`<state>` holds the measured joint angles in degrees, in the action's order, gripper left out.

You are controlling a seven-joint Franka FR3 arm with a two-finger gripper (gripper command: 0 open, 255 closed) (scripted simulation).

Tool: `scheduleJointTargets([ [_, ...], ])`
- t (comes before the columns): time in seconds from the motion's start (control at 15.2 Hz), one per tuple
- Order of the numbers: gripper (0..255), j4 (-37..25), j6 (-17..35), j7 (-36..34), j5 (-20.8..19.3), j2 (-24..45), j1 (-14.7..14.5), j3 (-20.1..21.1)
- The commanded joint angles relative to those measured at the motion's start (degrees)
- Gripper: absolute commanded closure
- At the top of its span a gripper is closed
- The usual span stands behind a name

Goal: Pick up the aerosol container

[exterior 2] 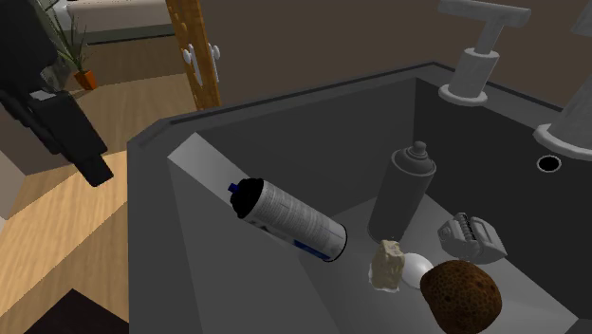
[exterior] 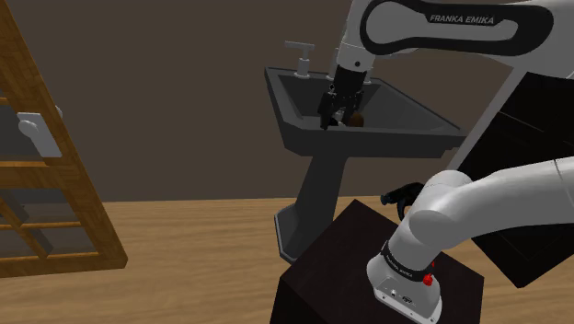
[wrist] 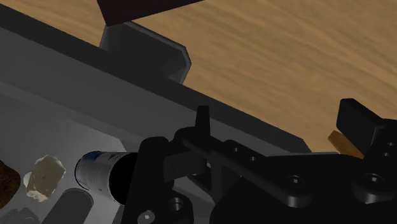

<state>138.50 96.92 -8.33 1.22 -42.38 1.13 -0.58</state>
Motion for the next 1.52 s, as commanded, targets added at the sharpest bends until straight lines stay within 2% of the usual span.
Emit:
scheduleJointTargets([
  [0.0, 0, 0.0, 0.0, 0.0, 0.0, 0.0, 0.0, 0.0],
  [0.73, 0, -17.07, 0.4, 8.52, -3.08, 20.33, 4.3, -9.87],
  [1.12, 0, -29.43, -1.51, 13.47, -1.98, 32.53, 6.26, -14.65],
  [1.45, 0, -41.93, -4.65, 17.81, 0.55, 43.75, 8.65, -18.1],
])
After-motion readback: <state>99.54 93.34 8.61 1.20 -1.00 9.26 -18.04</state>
